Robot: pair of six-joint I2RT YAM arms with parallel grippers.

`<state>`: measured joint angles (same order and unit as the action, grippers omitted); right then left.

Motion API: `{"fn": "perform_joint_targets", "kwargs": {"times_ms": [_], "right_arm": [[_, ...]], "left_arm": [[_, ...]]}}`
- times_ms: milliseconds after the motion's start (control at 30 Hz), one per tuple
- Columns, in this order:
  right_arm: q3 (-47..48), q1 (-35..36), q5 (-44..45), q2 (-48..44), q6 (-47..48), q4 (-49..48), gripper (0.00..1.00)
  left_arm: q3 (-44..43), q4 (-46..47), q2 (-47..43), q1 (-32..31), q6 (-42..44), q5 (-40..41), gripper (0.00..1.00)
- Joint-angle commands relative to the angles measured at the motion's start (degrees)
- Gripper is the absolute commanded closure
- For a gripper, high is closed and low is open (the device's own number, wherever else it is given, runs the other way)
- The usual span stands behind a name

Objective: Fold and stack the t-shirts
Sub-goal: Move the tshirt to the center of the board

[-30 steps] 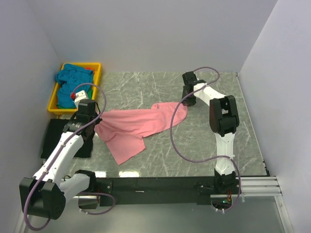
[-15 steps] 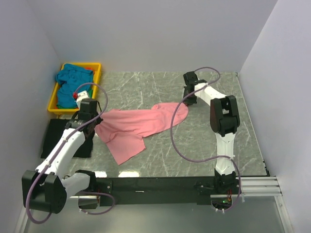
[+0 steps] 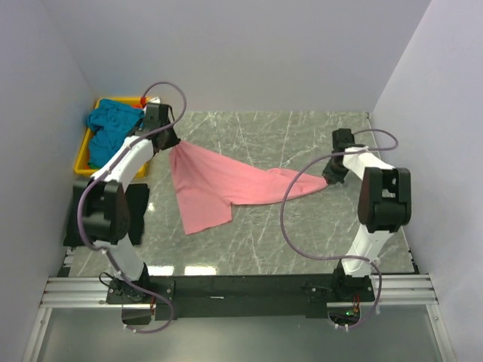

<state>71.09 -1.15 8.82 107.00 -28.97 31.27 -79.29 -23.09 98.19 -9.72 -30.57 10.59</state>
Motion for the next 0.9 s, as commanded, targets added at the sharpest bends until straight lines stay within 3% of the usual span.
{"fn": "perform_joint_targets", "kwargs": {"times_ms": [0,100,133,200,367,633,867], "right_arm": [[-5.15,-3.33,1.30,-8.19,-3.90,-4.89,1.00],[-7.80,-4.30,1.20,-10.84,-3.55,-6.13,1.00],[-8.24,-4.30,1.20,-11.28,-3.29,-6.13,1.00],[-9.73,-4.30,0.94,-12.42,-2.93,-6.66,1.00],[-12.72,-4.21,-1.26,-14.62,-2.49,-8.50,1.00],[-17.12,-4.21,-2.05,-17.17,-2.06,-10.87,1.00],[-19.41,-4.21,-2.14,-17.44,-1.44,-11.93,1.00]], "left_arm": [[-9.02,0.42,3.92,-1.61,1.12,-4.79,0.72],[-8.62,1.64,3.33,-3.28,0.69,-3.13,0.43],[-7.65,2.34,1.58,-3.47,0.60,-2.42,0.24],[-3.87,2.18,-2.01,-3.73,-0.54,-1.01,0.15],[9.63,-4.14,-12.04,-5.48,-4.66,4.25,0.17],[33.46,-7.68,-28.83,-11.64,-13.80,0.66,0.22],[39.91,-3.10,-30.52,-13.84,-17.95,-0.57,0.34]]}}
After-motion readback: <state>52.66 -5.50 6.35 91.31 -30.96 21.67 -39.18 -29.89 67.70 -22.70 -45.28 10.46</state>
